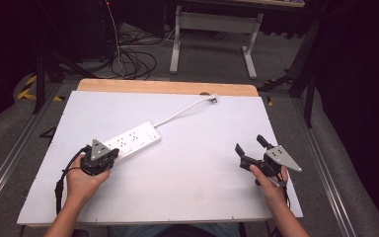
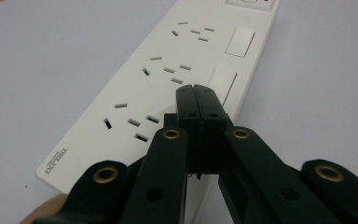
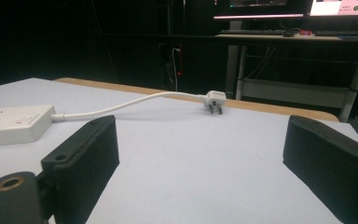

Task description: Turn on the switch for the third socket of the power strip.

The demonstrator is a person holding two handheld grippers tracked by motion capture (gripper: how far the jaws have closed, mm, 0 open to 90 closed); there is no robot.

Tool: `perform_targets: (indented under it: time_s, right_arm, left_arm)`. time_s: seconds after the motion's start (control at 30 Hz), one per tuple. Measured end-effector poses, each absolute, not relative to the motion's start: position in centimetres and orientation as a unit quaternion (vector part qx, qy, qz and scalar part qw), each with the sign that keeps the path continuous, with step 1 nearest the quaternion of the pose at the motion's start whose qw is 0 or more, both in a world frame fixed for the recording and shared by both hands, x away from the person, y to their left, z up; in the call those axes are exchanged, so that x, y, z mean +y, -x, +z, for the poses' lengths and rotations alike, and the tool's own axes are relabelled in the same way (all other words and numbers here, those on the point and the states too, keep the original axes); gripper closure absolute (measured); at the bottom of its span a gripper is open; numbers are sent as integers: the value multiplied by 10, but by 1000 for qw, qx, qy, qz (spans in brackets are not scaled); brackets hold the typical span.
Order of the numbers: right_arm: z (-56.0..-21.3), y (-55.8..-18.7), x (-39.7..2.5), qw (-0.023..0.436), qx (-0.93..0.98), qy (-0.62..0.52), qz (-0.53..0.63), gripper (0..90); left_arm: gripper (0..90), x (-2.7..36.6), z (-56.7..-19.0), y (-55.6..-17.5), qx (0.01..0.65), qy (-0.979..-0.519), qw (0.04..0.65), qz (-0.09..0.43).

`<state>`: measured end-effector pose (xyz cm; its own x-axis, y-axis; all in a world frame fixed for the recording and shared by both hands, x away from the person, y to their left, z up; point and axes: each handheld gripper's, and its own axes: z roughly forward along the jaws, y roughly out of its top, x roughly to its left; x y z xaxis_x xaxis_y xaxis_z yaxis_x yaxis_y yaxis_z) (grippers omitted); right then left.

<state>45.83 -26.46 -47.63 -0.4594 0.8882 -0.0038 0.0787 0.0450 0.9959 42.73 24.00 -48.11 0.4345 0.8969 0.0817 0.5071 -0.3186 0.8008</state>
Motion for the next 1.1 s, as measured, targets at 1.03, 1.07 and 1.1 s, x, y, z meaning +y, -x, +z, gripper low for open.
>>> perform_targets:
  time_s: [1.03, 1.07, 1.1]
  right_arm:
    - [-476, -458, -265, 353, 631, -381, 576, 108]
    - [-476, -458, -265, 353, 631, -381, 576, 108]
    - [-476, -458, -265, 353, 631, -381, 576, 108]
  left_arm:
    - [899, 240, -482, -424, 445, -740, 388, 322]
    - [899, 241, -482, -424, 446, -735, 393, 327]
    - [899, 242, -482, -424, 446, -728, 401, 331]
